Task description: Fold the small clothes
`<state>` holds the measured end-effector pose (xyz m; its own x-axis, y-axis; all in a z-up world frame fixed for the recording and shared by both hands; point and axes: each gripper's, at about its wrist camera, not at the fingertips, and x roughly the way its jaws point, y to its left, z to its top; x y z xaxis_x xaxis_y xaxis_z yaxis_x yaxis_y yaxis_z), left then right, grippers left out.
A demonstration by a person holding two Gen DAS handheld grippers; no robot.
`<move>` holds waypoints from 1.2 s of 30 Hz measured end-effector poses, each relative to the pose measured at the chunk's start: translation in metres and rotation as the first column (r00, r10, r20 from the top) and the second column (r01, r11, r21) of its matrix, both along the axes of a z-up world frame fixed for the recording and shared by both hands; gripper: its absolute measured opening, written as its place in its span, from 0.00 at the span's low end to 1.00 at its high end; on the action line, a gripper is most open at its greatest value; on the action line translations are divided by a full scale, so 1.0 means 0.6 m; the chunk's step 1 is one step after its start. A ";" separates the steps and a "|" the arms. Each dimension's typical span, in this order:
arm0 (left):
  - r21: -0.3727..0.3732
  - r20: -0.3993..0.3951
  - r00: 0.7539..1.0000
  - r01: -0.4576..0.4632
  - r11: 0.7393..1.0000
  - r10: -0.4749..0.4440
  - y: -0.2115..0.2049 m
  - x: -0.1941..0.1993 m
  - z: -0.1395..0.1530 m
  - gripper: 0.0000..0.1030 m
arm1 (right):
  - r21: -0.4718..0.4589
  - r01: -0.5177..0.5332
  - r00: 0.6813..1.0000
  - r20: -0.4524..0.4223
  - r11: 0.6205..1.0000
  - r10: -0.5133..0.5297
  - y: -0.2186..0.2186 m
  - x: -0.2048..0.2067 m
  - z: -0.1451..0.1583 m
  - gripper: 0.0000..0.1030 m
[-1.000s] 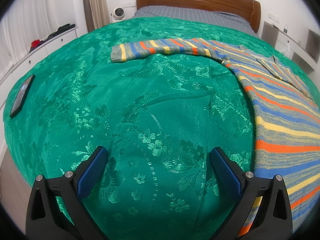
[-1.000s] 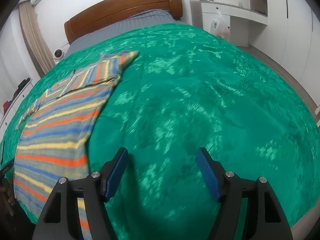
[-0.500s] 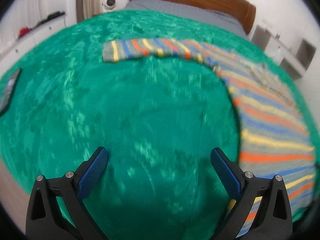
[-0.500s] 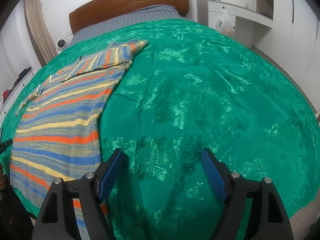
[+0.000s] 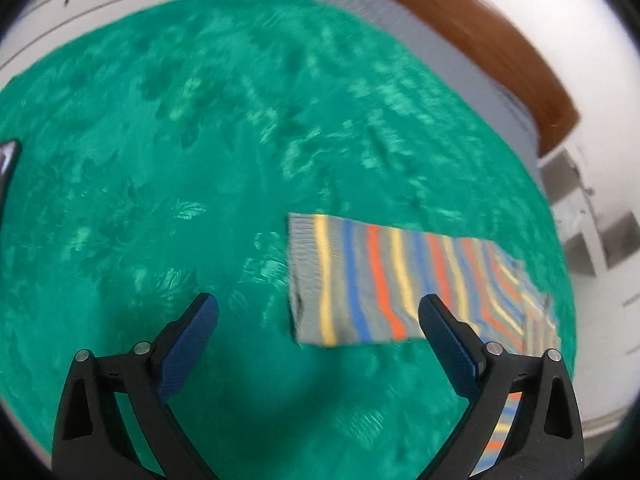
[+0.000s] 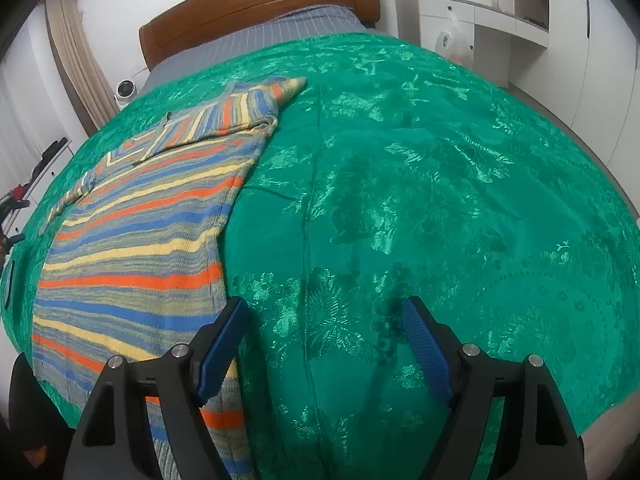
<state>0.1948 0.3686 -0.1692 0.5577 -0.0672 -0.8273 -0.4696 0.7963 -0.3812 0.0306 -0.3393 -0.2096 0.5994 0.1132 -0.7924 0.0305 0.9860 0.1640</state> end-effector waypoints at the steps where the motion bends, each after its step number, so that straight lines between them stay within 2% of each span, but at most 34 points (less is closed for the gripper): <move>1: 0.000 -0.024 1.000 -0.007 1.000 0.007 0.002 0.012 -0.012 0.89 | -0.001 -0.001 1.000 -0.003 1.000 0.001 0.000 0.000 0.000 0.76; 3: -0.008 -0.050 0.999 -0.003 1.000 0.003 -0.003 0.024 -0.026 0.81 | -0.005 -0.004 1.000 -0.010 1.000 0.004 0.001 0.002 0.000 0.76; 6: -0.010 -0.068 0.998 0.017 1.000 -0.017 -0.019 0.047 -0.045 0.76 | -0.011 -0.008 1.000 -0.015 1.000 0.007 0.002 0.005 0.001 0.76; 8: -0.001 -0.073 0.997 0.039 0.999 -0.039 -0.033 0.059 -0.052 0.64 | -0.003 -0.004 1.000 -0.015 1.000 0.004 0.001 0.005 0.002 0.76; 9: 0.000 -0.079 0.996 0.045 0.999 -0.044 -0.038 0.065 -0.054 0.38 | 0.001 -0.002 1.000 -0.015 1.000 0.002 0.000 0.006 0.002 0.76; 10: 0.007 -0.101 0.994 0.053 0.999 -0.052 -0.043 0.070 -0.059 0.00 | 0.007 0.000 1.000 -0.015 1.000 0.000 -0.001 0.006 0.002 0.76; 11: 0.017 -0.122 0.991 0.055 0.998 -0.053 -0.046 0.077 -0.061 0.03 | 0.015 0.003 1.000 -0.013 1.000 -0.003 -0.001 0.004 0.002 0.76; 12: 0.046 -0.128 0.991 0.050 0.998 -0.044 -0.047 0.079 -0.055 0.02 | 0.022 0.003 1.000 -0.011 1.000 -0.003 0.000 0.003 0.003 0.76; 15: 0.154 -0.092 0.993 0.083 0.985 -0.069 -0.078 0.095 0.000 0.01 | 0.040 0.002 1.000 0.000 0.999 -0.002 -0.001 -0.002 0.005 0.76; 18: 0.247 -0.037 0.980 0.197 0.949 -0.194 -0.153 0.128 0.081 0.01 | 0.060 0.002 1.000 0.010 0.998 -0.002 -0.003 -0.006 0.005 0.76; 21: 0.308 0.006 0.932 0.344 0.887 -0.363 -0.264 0.169 0.159 0.01 | 0.077 0.006 1.000 0.019 0.997 -0.008 -0.007 -0.008 0.005 0.76; 22: 0.325 0.018 0.908 0.390 0.861 -0.418 -0.305 0.180 0.180 0.01 | 0.081 0.009 1.000 0.022 0.997 -0.011 -0.008 -0.009 0.005 0.76; 24: 0.344 0.050 0.845 0.486 0.803 -0.533 -0.402 0.198 0.217 0.01 | 0.085 0.016 0.999 0.029 0.996 -0.018 -0.009 -0.013 0.005 0.76; 26: 0.340 0.076 0.786 0.558 0.757 -0.613 -0.486 0.208 0.231 0.01 | 0.088 0.021 0.999 0.034 0.996 -0.024 -0.011 -0.018 0.004 0.76; 27: 0.337 0.081 0.767 0.580 0.742 -0.636 -0.510 0.211 0.233 0.02 | 0.089 0.023 0.999 0.036 0.996 -0.027 -0.012 -0.022 0.004 0.76; 29: 0.336 0.080 0.716 0.636 0.695 -0.693 -0.582 0.221 0.222 0.05 | 0.090 0.026 0.999 0.039 0.996 -0.029 -0.012 -0.026 0.003 0.76; 30: 0.324 0.071 0.696 0.661 0.677 -0.714 -0.606 0.225 0.211 0.16 | 0.090 0.025 0.999 0.041 0.996 -0.029 -0.012 -0.028 0.002 0.76; 31: 0.299 0.042 0.681 0.690 0.660 -0.731 -0.626 0.236 0.196 0.48 | 0.090 0.025 0.999 0.040 0.996 -0.029 -0.012 -0.029 0.001 0.76; 32: 0.277 -0.003 0.683 0.702 0.656 -0.730 -0.641 0.244 0.176 0.64 | 0.091 0.025 0.999 0.040 0.996 -0.029 -0.012 -0.029 0.001 0.76; 33: 0.278 -0.013 0.694 0.694 0.664 -0.720 -0.643 0.242 0.166 0.74 | 0.094 0.026 0.999 0.041 0.995 -0.030 -0.013 -0.030 0.002 0.76; 36: 0.254 0.035 0.739 0.645 0.721 -0.673 -0.603 0.251 0.159 0.73 | 0.103 0.028 0.998 0.054 0.994 -0.033 -0.017 -0.035 0.007 0.76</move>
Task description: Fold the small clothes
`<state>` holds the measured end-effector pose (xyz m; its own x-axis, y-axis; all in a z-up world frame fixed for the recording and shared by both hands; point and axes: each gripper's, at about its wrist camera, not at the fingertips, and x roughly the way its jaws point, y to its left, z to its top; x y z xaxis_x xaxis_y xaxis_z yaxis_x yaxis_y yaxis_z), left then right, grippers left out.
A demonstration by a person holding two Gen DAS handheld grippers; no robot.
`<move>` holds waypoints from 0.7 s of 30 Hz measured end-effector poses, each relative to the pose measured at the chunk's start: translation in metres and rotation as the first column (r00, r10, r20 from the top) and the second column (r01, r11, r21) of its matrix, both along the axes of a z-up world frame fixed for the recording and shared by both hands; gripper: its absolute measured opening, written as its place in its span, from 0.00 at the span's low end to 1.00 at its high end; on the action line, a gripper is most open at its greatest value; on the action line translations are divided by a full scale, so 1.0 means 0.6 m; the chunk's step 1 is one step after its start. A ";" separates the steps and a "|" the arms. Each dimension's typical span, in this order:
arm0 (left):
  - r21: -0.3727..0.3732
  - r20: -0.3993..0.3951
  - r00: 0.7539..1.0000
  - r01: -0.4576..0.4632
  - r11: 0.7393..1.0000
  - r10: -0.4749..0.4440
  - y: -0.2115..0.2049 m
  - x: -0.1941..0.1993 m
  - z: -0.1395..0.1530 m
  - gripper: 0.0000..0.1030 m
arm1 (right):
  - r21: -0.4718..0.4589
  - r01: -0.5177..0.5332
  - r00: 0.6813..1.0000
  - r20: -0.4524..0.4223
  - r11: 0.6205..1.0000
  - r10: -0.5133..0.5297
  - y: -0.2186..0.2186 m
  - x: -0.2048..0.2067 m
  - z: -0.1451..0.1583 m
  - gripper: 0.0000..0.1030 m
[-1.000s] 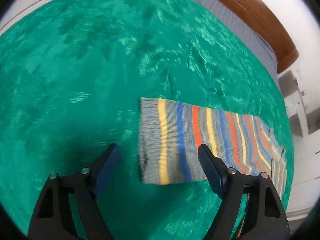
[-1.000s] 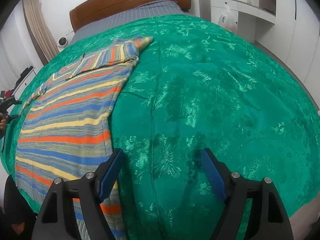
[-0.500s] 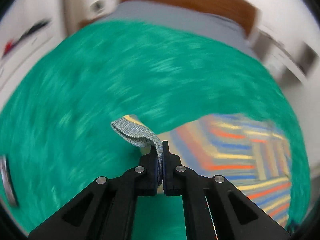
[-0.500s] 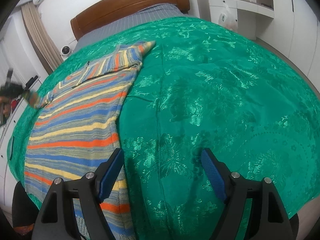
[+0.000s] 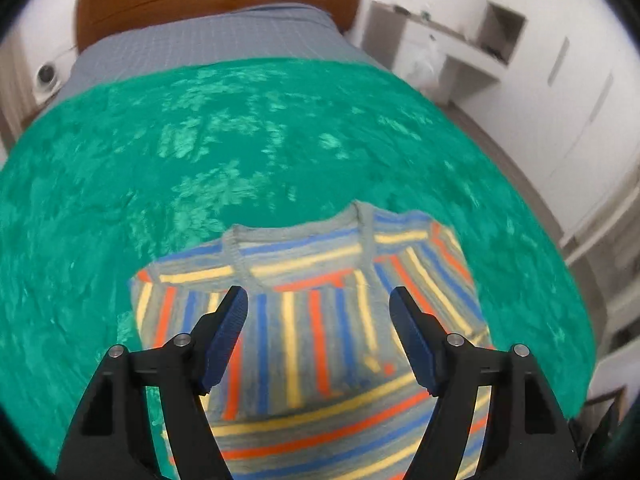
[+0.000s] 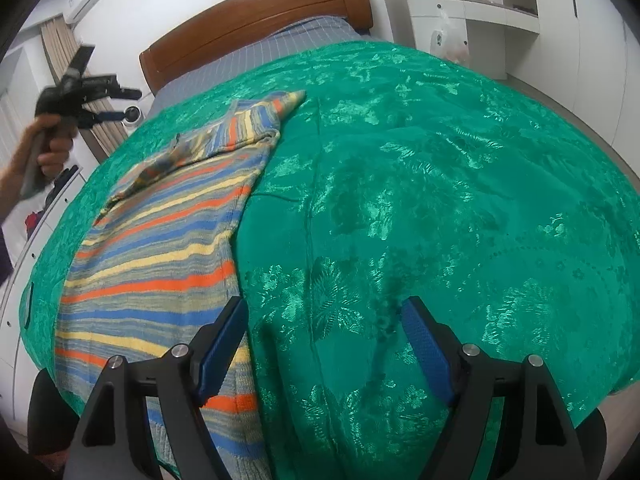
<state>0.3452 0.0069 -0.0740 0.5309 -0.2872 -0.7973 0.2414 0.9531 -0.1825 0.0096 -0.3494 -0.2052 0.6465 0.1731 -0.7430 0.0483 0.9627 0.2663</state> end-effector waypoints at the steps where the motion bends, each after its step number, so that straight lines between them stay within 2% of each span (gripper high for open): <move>1: -0.009 -0.009 0.999 -0.052 0.999 0.052 0.035 0.004 -0.005 0.73 | -0.001 0.000 1.000 0.004 1.000 0.000 -0.001 -0.001 0.001 0.76; 5: 0.028 -0.049 0.980 -0.191 0.981 0.193 0.129 -0.004 -0.044 0.71 | -0.003 -0.008 1.000 -0.006 1.000 0.008 -0.002 -0.001 -0.006 0.76; 7: 0.038 -0.102 0.965 -0.237 0.971 0.240 0.173 -0.018 -0.084 0.63 | -0.003 -0.006 1.000 -0.009 1.000 0.006 -0.002 0.000 -0.010 0.76; 12: -0.045 -0.259 0.943 -0.229 0.972 0.209 0.209 -0.029 -0.170 0.56 | -0.034 -0.011 1.000 -0.012 0.999 0.011 0.005 0.003 -0.013 0.76; 13: -0.057 -0.268 0.943 -0.219 0.974 0.197 0.204 -0.034 -0.174 0.43 | -0.045 -0.015 1.000 -0.015 0.999 0.014 0.008 0.003 -0.013 0.76; 14: -0.086 -0.278 0.946 -0.198 0.976 0.167 0.196 -0.040 -0.189 0.24 | -0.050 -0.016 1.000 -0.017 0.999 0.015 0.009 0.004 -0.013 0.76; 15: -0.072 -0.273 0.947 -0.197 0.978 0.171 0.190 -0.046 -0.189 0.05 | -0.054 -0.016 1.000 -0.019 0.998 0.015 0.010 0.005 -0.013 0.76; 17: 0.020 -0.209 0.941 -0.270 0.963 0.268 0.199 -0.061 -0.190 0.03 | -0.057 -0.014 1.000 -0.019 0.998 0.013 0.010 0.005 -0.011 0.76; 19: -0.016 -0.219 0.917 -0.345 0.938 0.334 0.224 -0.068 -0.199 0.03 | -0.060 -0.010 1.000 -0.014 0.998 0.009 0.009 0.004 -0.009 0.76; 21: -0.032 -0.229 0.916 -0.346 0.938 0.330 0.226 -0.074 -0.206 0.05 | -0.065 -0.015 1.000 -0.019 0.998 0.014 0.010 0.004 -0.012 0.76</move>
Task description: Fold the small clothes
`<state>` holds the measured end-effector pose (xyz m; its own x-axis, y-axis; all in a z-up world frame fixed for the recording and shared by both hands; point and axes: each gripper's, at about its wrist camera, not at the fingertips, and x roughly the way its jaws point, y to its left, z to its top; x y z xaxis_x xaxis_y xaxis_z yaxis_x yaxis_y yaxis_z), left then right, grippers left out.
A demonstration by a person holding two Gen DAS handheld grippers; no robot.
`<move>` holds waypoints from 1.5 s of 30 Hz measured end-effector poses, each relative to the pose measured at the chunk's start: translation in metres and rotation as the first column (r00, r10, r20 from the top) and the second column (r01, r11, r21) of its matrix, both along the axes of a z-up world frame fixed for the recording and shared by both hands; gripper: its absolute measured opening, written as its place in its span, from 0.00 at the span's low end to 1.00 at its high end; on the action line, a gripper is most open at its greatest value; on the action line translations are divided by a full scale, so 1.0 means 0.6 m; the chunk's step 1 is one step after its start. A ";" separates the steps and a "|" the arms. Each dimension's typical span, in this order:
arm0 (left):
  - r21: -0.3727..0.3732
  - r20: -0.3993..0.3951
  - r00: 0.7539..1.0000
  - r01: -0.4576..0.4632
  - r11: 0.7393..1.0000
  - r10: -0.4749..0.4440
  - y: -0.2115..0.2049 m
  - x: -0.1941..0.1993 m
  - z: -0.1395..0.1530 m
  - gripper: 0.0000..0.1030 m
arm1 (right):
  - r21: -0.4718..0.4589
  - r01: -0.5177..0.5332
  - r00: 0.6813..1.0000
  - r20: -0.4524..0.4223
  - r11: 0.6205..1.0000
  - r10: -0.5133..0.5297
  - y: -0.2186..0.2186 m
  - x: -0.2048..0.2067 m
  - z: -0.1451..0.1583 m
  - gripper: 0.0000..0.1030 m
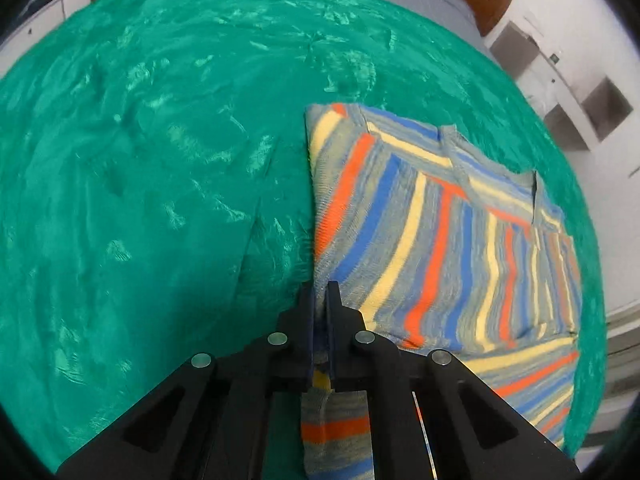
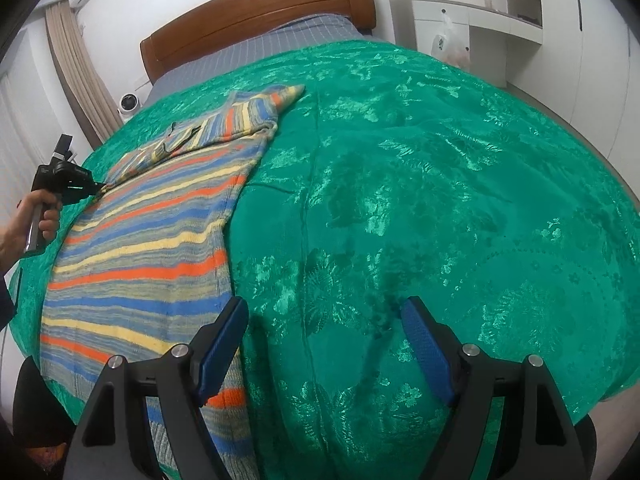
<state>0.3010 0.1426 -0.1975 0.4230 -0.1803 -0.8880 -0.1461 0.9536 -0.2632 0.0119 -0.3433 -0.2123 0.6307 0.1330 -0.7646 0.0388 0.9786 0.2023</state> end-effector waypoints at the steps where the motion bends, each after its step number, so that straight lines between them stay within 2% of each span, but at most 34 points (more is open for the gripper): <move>1: 0.019 -0.007 1.000 0.018 1.000 -0.018 -0.007 0.000 -0.002 0.08 | -0.005 -0.004 1.000 -0.004 1.000 0.004 0.001 0.000 -0.002 0.76; 2: 0.055 -0.013 0.999 0.035 0.998 -0.034 -0.015 -0.002 0.002 0.10 | -0.008 -0.007 1.000 -0.004 1.000 0.007 0.001 0.000 -0.003 0.76; 3: 0.076 -0.014 0.999 0.038 0.996 -0.037 -0.018 -0.004 0.007 0.21 | -0.008 -0.008 1.000 -0.003 1.000 0.008 0.001 0.000 -0.003 0.76; 4: 0.096 -0.001 1.000 0.028 0.995 -0.028 -0.020 -0.010 0.019 0.41 | -0.004 -0.007 1.000 -0.001 1.000 0.007 0.000 0.000 -0.002 0.76; 5: 0.107 0.020 1.000 0.019 0.994 -0.022 -0.021 -0.014 0.031 0.52 | -0.002 -0.005 1.000 0.000 1.000 0.005 -0.001 -0.002 0.000 0.76; 6: 0.121 0.051 0.999 0.012 0.993 -0.018 -0.026 -0.018 0.041 0.68 | 0.002 -0.001 1.000 0.002 1.000 0.001 -0.003 -0.003 0.000 0.76; 7: 0.138 0.086 0.996 0.009 0.990 -0.021 -0.030 -0.021 0.055 0.74 | 0.006 0.002 1.000 0.003 1.000 -0.002 -0.003 -0.003 0.000 0.76; 8: 0.156 0.113 0.993 0.019 0.988 -0.037 -0.042 -0.025 0.066 0.76 | 0.007 0.002 1.000 0.001 1.000 -0.002 -0.003 -0.004 -0.001 0.76; 10: 0.190 0.121 0.990 0.043 0.981 -0.067 -0.053 -0.018 0.061 0.85 | -0.001 0.000 1.000 0.000 1.000 0.000 0.000 -0.003 -0.003 0.76; 12: 0.276 0.077 0.994 0.059 0.959 -0.083 -0.065 -0.010 0.036 0.87 | -0.002 -0.005 1.000 0.000 1.000 0.005 0.002 -0.004 -0.002 0.76; 14: 0.359 -0.007 0.995 0.099 0.928 -0.104 -0.075 -0.013 -0.007 0.86 | 0.003 -0.009 1.000 0.004 1.000 0.009 0.003 -0.006 0.001 0.76; 15: 0.370 0.003 0.994 0.104 0.923 -0.113 -0.074 -0.027 -0.011 0.86 | 0.005 -0.009 1.000 0.005 1.000 0.009 0.003 -0.009 0.002 0.76; 17: 0.359 0.063 0.994 0.057 0.932 -0.085 -0.071 -0.046 0.007 0.85 | 0.007 -0.006 1.000 0.009 1.000 0.006 0.001 -0.013 0.002 0.76; 19: 0.313 0.131 0.988 0.039 0.949 -0.084 -0.073 -0.061 0.041 0.85 | 0.005 -0.007 1.000 0.007 1.000 0.007 -0.001 -0.016 0.000 0.76; 23: 0.310 0.184 0.972 0.087 0.947 -0.149 -0.109 -0.058 0.080 0.87 | -0.014 -0.018 1.000 -0.003 1.000 0.017 0.000 -0.011 -0.001 0.76; 29: 0.344 0.191 0.944 0.192 0.919 -0.269 -0.205 -0.041 0.065 0.87 | 0.015 0.005 1.000 0.015 1.000 -0.005 0.002 -0.013 0.012 0.76; 33: 0.326 0.121 0.948 0.243 0.914 -0.295 -0.252 -0.038 0.029 0.87 | -0.003 -0.026 1.000 0.009 1.000 0.026 0.012 -0.019 0.008 0.76; 34: 0.336 0.108 0.941 0.268 0.903 -0.320 -0.264 -0.044 0.021 0.87 | -0.006 -0.029 1.000 0.007 1.000 0.029 0.013 -0.020 0.007 0.76; 36: 0.385 0.107 0.909 0.335 0.860 -0.402 -0.294 -0.070 0.013 0.87 | -0.007 -0.029 1.000 0.008 1.000 0.029 0.012 -0.025 0.005 0.76; 38: 0.464 0.094 0.872 0.389 0.796 -0.481 -0.319 -0.101 0.008 0.88 | -0.006 -0.024 1.000 0.010 1.000 0.025 0.008 -0.030 0.004 0.76; 40: 0.496 0.089 0.863 0.394 0.774 -0.497 -0.323 -0.118 0.012 0.88 | -0.004 -0.020 1.000 0.011 1.000 0.020 0.003 -0.031 0.002 0.76; 41: 0.485 0.091 0.868 0.390 0.783 -0.489 -0.317 -0.128 0.019 0.88 | -0.003 -0.016 1.000 0.014 1.000 0.016 0.001 -0.031 0.002 0.76; 45: 0.343 0.169 0.901 0.325 0.881 -0.399 -0.257 -0.196 0.066 0.89 | 0.011 0.014 0.998 0.061 1.000 -0.015 -0.012 -0.036 0.019 0.76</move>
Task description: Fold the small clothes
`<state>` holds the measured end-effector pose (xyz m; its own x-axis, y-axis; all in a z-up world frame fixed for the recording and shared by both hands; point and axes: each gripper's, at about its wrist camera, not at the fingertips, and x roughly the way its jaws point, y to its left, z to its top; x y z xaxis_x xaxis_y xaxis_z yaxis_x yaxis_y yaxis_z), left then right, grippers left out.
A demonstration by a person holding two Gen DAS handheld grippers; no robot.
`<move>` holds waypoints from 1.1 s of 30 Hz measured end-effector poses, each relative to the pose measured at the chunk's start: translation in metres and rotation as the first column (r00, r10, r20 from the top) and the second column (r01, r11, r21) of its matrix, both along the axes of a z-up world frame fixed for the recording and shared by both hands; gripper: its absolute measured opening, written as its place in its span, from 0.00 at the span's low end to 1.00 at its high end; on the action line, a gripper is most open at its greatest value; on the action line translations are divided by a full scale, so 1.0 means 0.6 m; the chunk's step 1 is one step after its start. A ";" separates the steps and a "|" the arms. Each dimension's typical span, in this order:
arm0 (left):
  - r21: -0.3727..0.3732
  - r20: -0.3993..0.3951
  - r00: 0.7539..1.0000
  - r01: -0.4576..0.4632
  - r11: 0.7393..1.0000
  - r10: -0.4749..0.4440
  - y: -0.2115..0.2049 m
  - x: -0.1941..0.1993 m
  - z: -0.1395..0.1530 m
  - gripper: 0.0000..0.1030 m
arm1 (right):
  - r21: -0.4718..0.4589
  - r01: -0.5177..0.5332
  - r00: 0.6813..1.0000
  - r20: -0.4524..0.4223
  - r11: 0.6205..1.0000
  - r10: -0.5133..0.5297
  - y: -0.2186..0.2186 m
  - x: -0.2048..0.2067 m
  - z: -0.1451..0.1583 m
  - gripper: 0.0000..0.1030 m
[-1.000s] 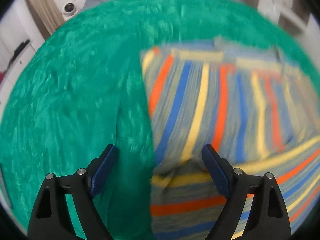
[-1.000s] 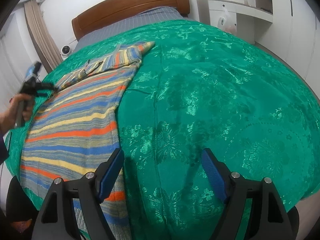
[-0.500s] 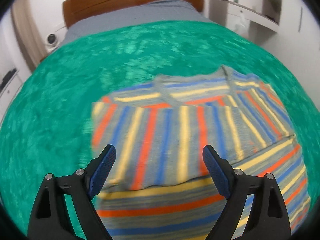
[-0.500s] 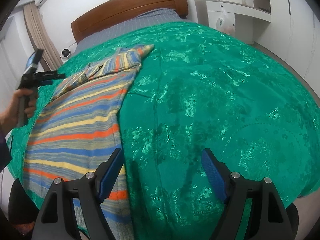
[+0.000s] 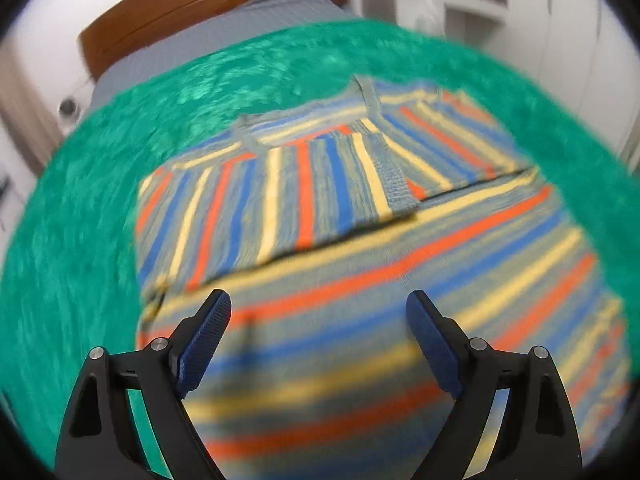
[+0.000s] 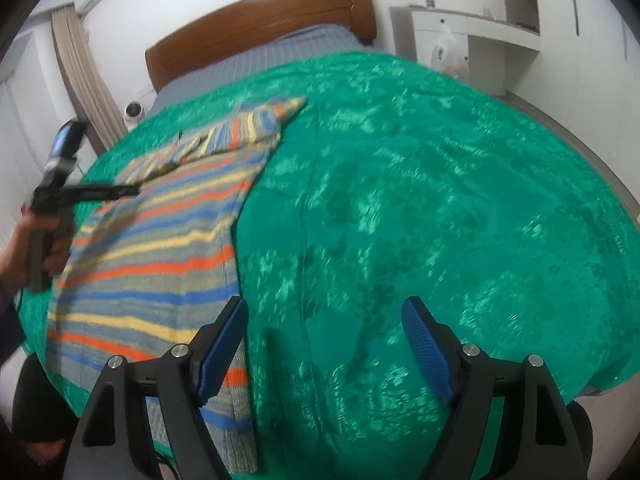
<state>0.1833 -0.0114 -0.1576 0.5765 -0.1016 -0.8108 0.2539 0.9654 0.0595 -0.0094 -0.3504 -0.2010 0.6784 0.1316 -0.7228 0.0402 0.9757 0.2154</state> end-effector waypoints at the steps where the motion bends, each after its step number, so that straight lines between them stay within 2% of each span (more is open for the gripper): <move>1: -0.034 0.004 1.000 -0.023 0.999 0.023 0.017 -0.025 0.008 0.91 | 0.000 0.006 1.000 0.014 1.000 -0.006 -0.003 -0.002 0.005 0.76; 5: -0.119 0.023 0.992 -0.119 0.986 0.123 0.086 -0.135 0.018 0.94 | -0.010 0.010 1.000 0.028 1.000 -0.010 -0.007 -0.002 0.009 0.76; 8: -0.116 0.021 0.977 -0.206 0.972 0.210 0.133 -0.201 0.001 0.94 | -0.008 0.019 0.999 0.030 1.000 -0.019 -0.008 -0.004 0.006 0.76; 10: -0.117 0.014 0.965 -0.259 0.959 0.262 0.163 -0.220 -0.012 0.94 | -0.007 0.028 0.999 0.040 1.000 -0.028 -0.005 -0.008 0.005 0.76; 13: -0.157 -0.015 0.929 -0.367 0.917 0.369 0.219 -0.238 -0.036 0.94 | -0.033 0.031 0.998 0.056 0.999 -0.029 0.002 -0.016 0.003 0.76; 16: -0.231 -0.064 0.885 -0.463 0.856 0.461 0.270 -0.246 -0.064 0.94 | -0.052 0.021 0.998 0.062 0.998 -0.017 0.009 -0.020 0.004 0.76; 18: -0.254 -0.072 0.873 -0.484 0.837 0.483 0.284 -0.252 -0.077 0.94 | -0.063 0.019 0.998 0.069 0.998 -0.014 0.013 -0.023 0.007 0.76; 21: -0.249 -0.029 0.869 -0.484 0.839 0.493 0.282 -0.272 -0.095 0.95 | -0.066 0.020 0.998 0.066 0.998 -0.016 0.015 -0.025 0.003 0.76; 25: -0.192 -0.003 0.877 -0.473 0.860 0.481 0.267 -0.268 -0.097 0.96 | -0.047 0.049 0.997 0.056 0.998 -0.046 0.005 -0.027 -0.002 0.76; 33: -0.239 -0.035 0.872 -0.482 0.843 0.489 0.283 -0.274 -0.102 0.99 | -0.010 0.098 0.994 0.050 0.995 -0.097 -0.016 -0.030 -0.006 0.76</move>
<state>0.0189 0.1584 -0.2190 0.6219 0.0137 -0.7830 -0.2494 0.9512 -0.1814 -0.0272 -0.3601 -0.2045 0.7224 0.0543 -0.6893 0.1250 0.9702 0.2075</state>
